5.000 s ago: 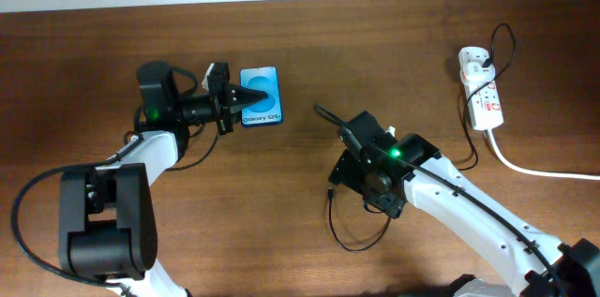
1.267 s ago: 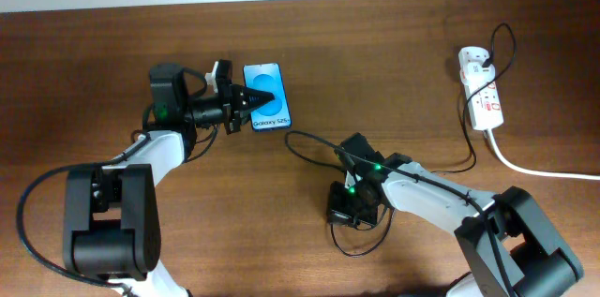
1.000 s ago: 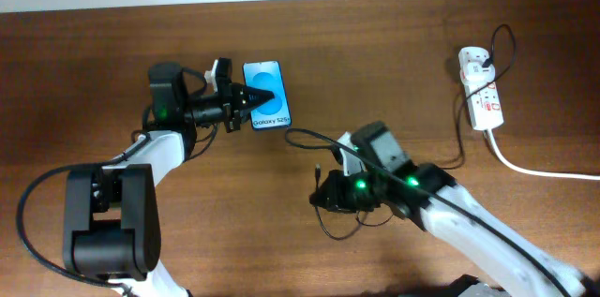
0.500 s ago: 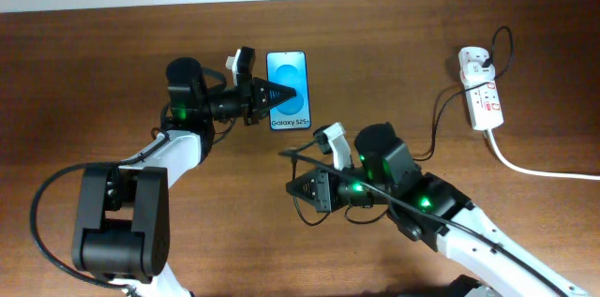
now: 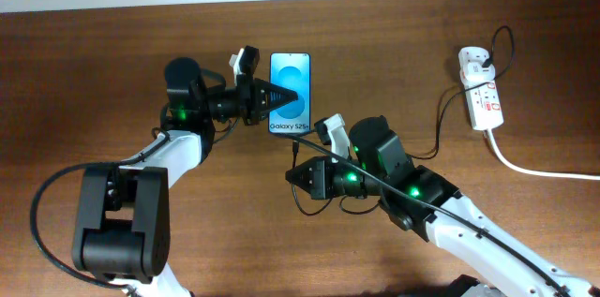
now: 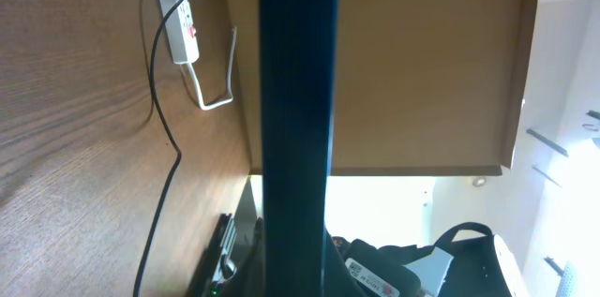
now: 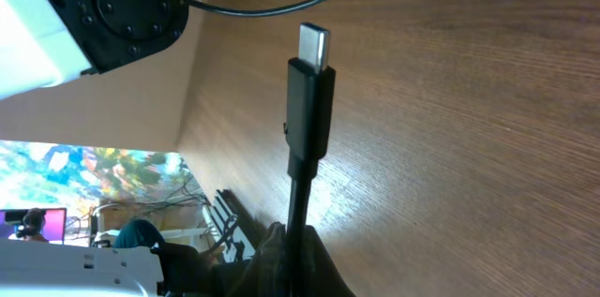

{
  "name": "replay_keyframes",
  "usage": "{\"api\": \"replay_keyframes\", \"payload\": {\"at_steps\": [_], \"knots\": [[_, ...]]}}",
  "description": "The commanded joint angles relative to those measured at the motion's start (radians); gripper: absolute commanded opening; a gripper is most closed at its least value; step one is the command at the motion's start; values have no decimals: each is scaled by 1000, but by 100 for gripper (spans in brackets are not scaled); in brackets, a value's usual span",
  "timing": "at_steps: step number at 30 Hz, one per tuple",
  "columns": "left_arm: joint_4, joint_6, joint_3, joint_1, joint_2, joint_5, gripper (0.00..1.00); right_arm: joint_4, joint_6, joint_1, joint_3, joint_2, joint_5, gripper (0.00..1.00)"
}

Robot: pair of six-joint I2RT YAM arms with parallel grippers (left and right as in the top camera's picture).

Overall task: Plug charger to phone and switch on socket
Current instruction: 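Move the held plug up to the phone's bottom port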

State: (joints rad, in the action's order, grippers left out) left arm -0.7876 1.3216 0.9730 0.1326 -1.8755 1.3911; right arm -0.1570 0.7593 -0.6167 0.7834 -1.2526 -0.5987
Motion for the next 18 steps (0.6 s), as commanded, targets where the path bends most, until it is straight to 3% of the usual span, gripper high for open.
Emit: {"api": "replay_keyframes", "payload": {"at_steps": [1, 18], "knots": [[-40, 45, 20, 5, 26, -5, 0, 20, 9, 3, 10, -25, -14, 4], [-94, 80, 20, 35, 26, 1, 0, 71, 35, 3, 10, -47, -45, 4]]}}
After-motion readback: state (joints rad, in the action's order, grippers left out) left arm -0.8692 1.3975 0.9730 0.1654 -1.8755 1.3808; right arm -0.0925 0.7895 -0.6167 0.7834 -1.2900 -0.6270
